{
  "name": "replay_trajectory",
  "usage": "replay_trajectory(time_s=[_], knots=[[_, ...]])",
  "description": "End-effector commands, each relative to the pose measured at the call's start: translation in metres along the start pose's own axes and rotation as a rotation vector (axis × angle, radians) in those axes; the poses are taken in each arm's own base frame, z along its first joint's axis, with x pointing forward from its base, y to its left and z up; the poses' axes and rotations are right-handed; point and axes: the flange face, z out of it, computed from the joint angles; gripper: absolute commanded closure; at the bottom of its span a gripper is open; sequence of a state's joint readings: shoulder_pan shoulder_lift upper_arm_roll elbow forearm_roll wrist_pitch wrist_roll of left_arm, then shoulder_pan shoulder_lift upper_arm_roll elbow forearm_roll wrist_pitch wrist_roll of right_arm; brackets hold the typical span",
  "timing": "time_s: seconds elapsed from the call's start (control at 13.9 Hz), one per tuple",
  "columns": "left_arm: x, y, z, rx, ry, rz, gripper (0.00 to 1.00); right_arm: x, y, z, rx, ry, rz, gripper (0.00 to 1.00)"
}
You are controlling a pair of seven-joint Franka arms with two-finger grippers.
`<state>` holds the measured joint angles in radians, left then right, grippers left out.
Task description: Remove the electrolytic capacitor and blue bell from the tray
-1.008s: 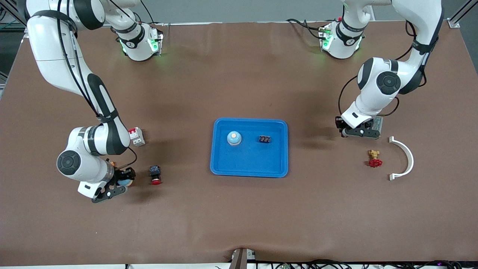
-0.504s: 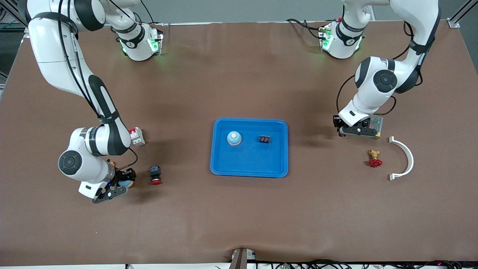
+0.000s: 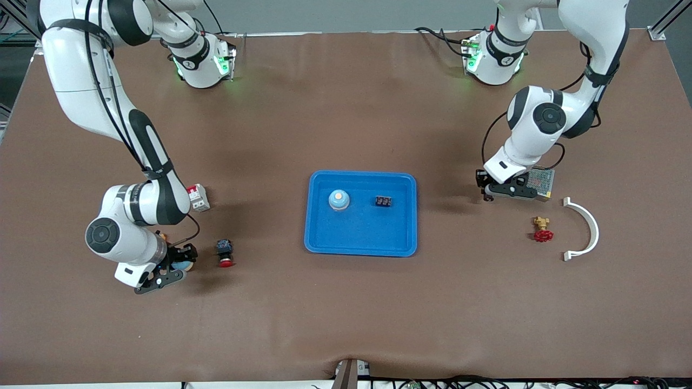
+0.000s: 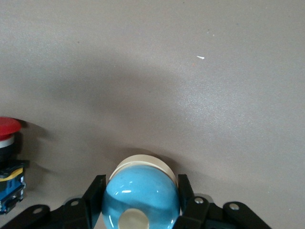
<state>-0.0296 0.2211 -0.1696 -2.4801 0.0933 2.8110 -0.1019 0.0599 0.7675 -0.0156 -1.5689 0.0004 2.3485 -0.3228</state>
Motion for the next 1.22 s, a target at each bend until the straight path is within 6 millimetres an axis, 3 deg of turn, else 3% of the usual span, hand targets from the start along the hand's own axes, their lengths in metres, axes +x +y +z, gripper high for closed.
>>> replay_trajectory(time_s=[0.0, 0.14, 0.22, 0.58, 0.72, 0.94, 1.08, 1.15], knots=[[-0.001, 0.002, 0.007, -0.011, 0.016, 0.008, 1.00, -0.001, 0.003, -0.002, 0.014, 0.016, 0.002, 0.16], [-0.002, 0.002, 0.012, -0.015, 0.019, 0.008, 1.00, -0.001, 0.002, -0.002, 0.015, 0.016, 0.002, 0.02], [-0.002, 0.003, 0.014, -0.017, 0.022, 0.007, 1.00, 0.000, 0.001, -0.003, 0.014, 0.018, 0.001, 0.00], [-0.003, 0.004, 0.024, -0.024, 0.030, 0.009, 1.00, 0.007, -0.005, -0.021, 0.008, 0.035, -0.003, 0.00], [-0.004, 0.004, 0.028, -0.027, 0.030, 0.009, 1.00, 0.011, -0.017, -0.029, 0.026, 0.019, -0.014, 0.00], [-0.004, 0.005, 0.031, -0.030, 0.038, 0.008, 1.00, 0.020, -0.025, -0.051, 0.039, 0.002, 0.057, 0.00], [-0.004, 0.005, 0.032, -0.030, 0.036, 0.009, 1.00, 0.026, -0.041, -0.069, 0.043, -0.010, 0.092, 0.00], [-0.004, 0.006, 0.032, -0.030, 0.036, 0.011, 0.69, 0.029, -0.049, -0.078, 0.043, -0.014, 0.130, 0.00]])
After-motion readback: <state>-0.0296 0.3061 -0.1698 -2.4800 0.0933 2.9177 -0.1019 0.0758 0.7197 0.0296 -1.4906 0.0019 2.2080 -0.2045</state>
